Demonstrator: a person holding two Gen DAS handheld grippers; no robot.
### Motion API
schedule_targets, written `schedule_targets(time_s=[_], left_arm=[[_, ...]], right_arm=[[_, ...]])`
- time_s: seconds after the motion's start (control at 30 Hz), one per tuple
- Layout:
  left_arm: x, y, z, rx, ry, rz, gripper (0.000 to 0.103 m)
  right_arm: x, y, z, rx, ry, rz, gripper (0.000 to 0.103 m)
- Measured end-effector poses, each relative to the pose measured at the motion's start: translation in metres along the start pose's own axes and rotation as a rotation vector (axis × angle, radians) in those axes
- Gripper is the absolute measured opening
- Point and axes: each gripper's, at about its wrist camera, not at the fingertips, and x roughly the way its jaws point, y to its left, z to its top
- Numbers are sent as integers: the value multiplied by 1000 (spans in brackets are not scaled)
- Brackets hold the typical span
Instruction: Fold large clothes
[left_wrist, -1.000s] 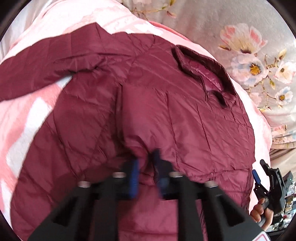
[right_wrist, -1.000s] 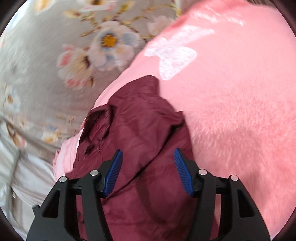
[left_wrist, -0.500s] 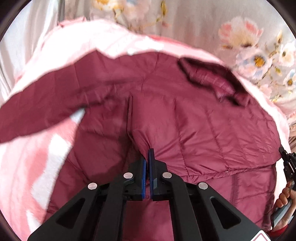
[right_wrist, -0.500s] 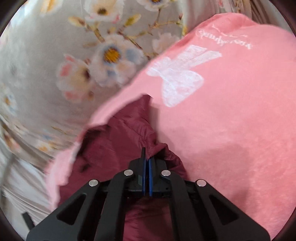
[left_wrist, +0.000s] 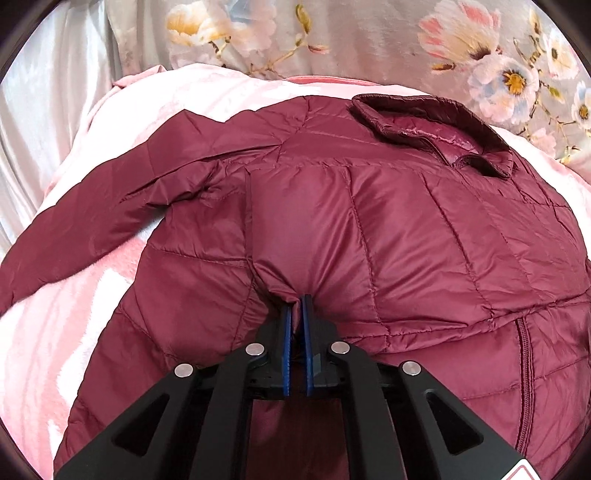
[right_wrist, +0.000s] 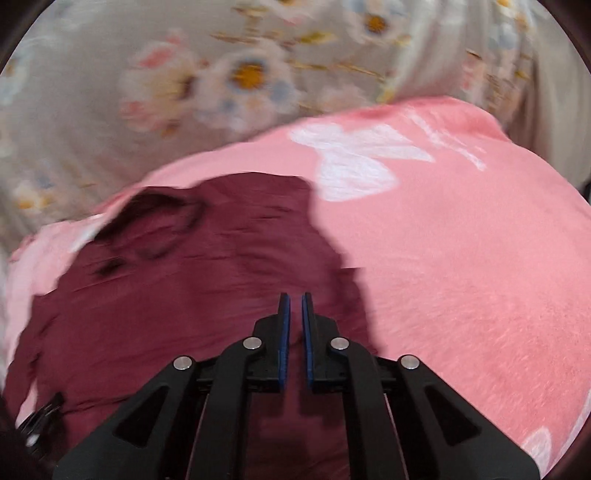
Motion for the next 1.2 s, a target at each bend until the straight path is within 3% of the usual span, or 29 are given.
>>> schedule_targets(time_s=[0.07, 0.13, 0.23, 0.4, 0.77, 0.9, 0.97, 1.0, 1.1, 1.2], left_arm=[[-1, 0, 0, -3, -3, 1, 7], [-1, 2, 0, -11, -4, -6, 8], [-1, 6, 0, -27, 0, -25, 10], [-1, 7, 0, -37, -2, -47, 14], [0, -2, 1, 2, -3, -6, 15], [0, 0, 1, -13, -4, -24, 17], [-2, 7, 1, -44, -10, -60, 27], [-5, 13, 1, -76, -20, -91, 37], [-25, 48, -2, -217, -70, -179, 47], [-45, 103, -5, -345, -76, -159, 60]], right_arm=[[-2, 41, -11, -82, 41, 107, 7], [4, 70, -21, -136, 77, 157, 7], [23, 101, -40, -206, 123, 155, 7], [55, 95, -63, -170, 212, 147, 7], [49, 106, -71, -236, 178, 79, 7], [51, 109, -71, -231, 178, 81, 7], [50, 109, -71, -236, 178, 78, 7], [51, 110, -71, -239, 177, 74, 7], [51, 109, -70, -244, 177, 69, 7], [51, 111, -71, -244, 176, 67, 7]])
